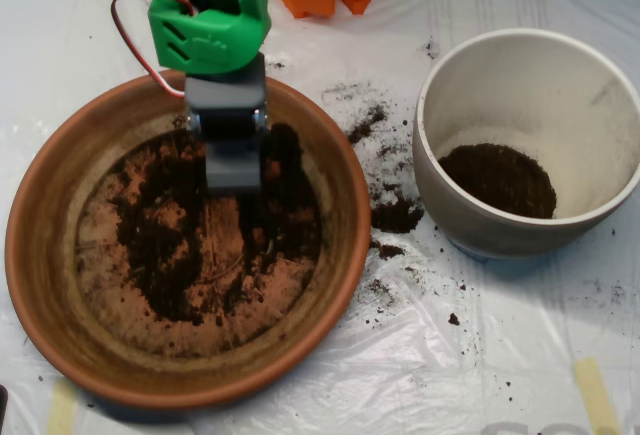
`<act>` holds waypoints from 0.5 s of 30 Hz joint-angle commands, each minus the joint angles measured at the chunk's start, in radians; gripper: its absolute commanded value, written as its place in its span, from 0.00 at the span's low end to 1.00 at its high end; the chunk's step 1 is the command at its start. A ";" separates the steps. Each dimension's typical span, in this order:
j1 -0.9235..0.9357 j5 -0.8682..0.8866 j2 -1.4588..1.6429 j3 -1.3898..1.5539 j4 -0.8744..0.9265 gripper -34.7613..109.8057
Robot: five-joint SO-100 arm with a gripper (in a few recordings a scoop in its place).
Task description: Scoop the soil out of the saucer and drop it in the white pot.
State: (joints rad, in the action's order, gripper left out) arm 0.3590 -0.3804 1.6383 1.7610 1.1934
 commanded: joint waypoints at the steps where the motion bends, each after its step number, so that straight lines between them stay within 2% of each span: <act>1: -0.034 0.017 0.146 -0.107 0.057 0.24; 9: -0.107 0.037 0.204 -0.221 0.156 0.24; 15: -0.242 0.051 0.249 -0.288 0.219 0.24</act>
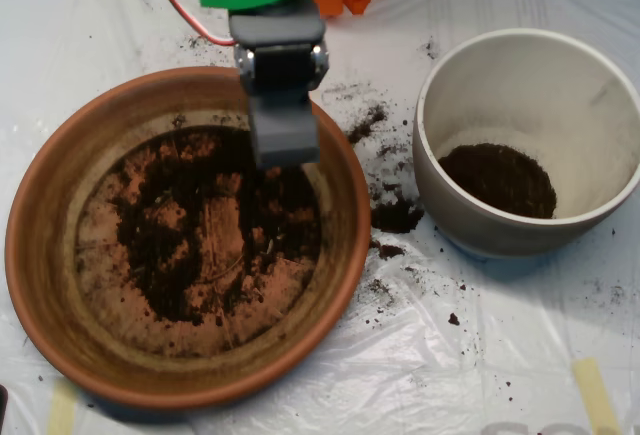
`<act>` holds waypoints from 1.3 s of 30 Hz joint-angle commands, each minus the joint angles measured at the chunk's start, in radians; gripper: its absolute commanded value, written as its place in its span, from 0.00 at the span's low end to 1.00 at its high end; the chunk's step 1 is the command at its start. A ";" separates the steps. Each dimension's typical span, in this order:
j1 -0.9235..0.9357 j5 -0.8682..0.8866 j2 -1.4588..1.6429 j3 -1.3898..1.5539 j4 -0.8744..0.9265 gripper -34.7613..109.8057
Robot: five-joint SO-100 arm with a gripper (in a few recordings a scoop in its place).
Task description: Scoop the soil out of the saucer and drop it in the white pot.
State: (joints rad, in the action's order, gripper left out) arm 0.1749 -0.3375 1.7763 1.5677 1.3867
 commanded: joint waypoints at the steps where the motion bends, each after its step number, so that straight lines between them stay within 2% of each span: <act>1: -0.087 0.011 0.120 -0.101 0.034 0.24; 9: -0.282 0.035 0.152 -0.218 0.094 0.24; 17: -0.459 0.054 0.141 -0.261 0.063 0.24; 26: -0.546 0.114 -0.091 -0.503 0.103 0.25; 30: -0.543 0.164 -0.129 -0.518 0.115 0.35; 32: -0.548 0.152 -0.132 -0.495 0.126 0.47; 39: -0.565 0.140 -0.074 -0.388 0.103 0.48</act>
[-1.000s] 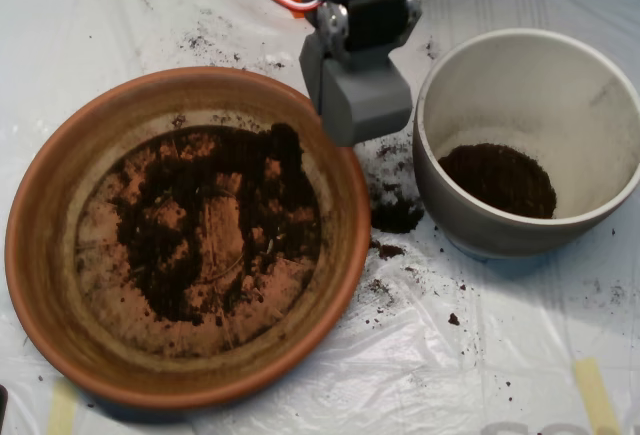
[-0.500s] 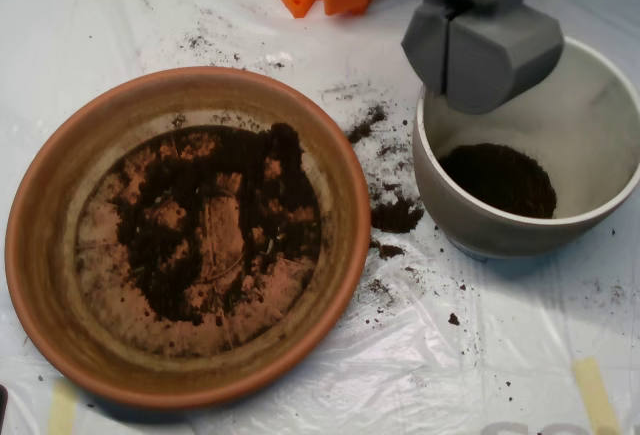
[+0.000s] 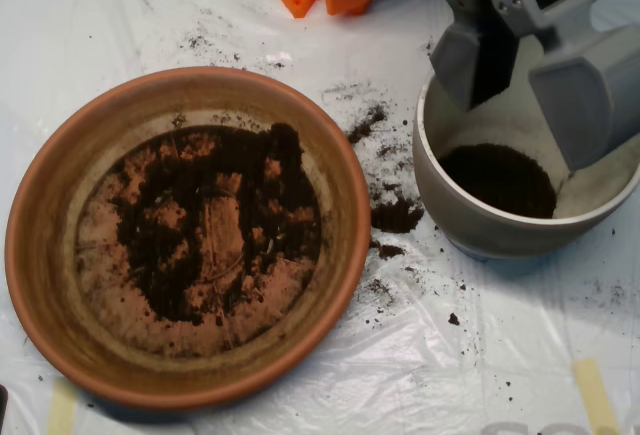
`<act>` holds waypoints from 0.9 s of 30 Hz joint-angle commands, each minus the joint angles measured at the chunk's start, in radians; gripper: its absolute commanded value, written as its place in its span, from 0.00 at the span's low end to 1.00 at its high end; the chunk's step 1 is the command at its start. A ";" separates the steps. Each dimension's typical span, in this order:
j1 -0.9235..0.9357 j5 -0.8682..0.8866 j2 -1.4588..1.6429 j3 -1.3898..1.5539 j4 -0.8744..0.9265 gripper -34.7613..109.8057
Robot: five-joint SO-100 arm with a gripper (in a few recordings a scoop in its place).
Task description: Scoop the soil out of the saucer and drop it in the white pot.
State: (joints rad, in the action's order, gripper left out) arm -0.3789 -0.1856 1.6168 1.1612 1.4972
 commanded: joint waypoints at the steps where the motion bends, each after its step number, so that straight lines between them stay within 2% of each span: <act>1: -0.011 -0.012 0.092 0.025 -0.008 0.48; 9: 0.041 0.067 0.106 -0.018 0.018 0.47; 18: 0.394 0.048 0.081 -0.055 0.040 0.51; 27: 0.661 -0.060 0.077 0.267 -0.127 0.54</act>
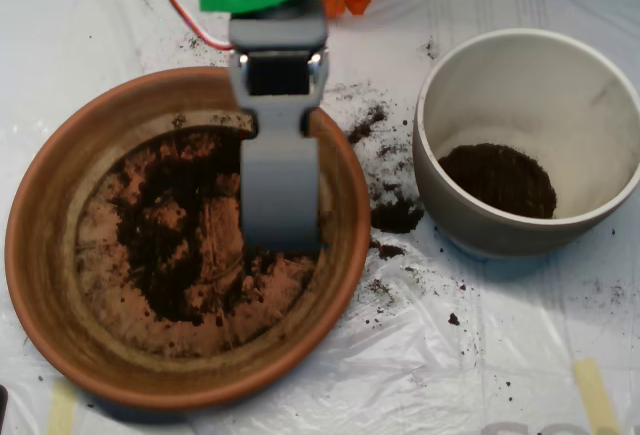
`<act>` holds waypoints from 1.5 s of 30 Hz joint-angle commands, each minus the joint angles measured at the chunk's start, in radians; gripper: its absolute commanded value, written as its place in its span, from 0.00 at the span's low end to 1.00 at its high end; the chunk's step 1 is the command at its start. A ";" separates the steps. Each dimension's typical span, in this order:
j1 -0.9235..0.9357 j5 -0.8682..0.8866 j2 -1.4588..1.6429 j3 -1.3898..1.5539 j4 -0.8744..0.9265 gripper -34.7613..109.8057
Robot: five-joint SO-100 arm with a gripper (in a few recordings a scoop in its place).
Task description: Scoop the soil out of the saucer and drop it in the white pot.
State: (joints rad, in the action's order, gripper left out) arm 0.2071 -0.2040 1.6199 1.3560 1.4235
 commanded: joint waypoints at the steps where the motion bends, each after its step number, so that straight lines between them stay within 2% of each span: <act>1: 0.095 -0.051 0.071 0.115 -0.080 0.54; 8: 0.204 -0.087 0.011 0.316 -0.218 0.58; 14: 0.250 -0.124 -0.063 0.359 -0.255 0.63; 21: 0.291 -0.152 -0.153 0.319 -0.285 0.62; 30: 0.360 -0.156 -0.439 0.003 -0.195 0.62; 36: 0.350 -0.164 -0.578 -0.202 -0.071 0.62; 45: 0.328 -0.215 -0.739 -0.431 0.095 0.56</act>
State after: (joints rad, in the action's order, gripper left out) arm 0.5369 -0.3942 0.8560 1.0170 1.4818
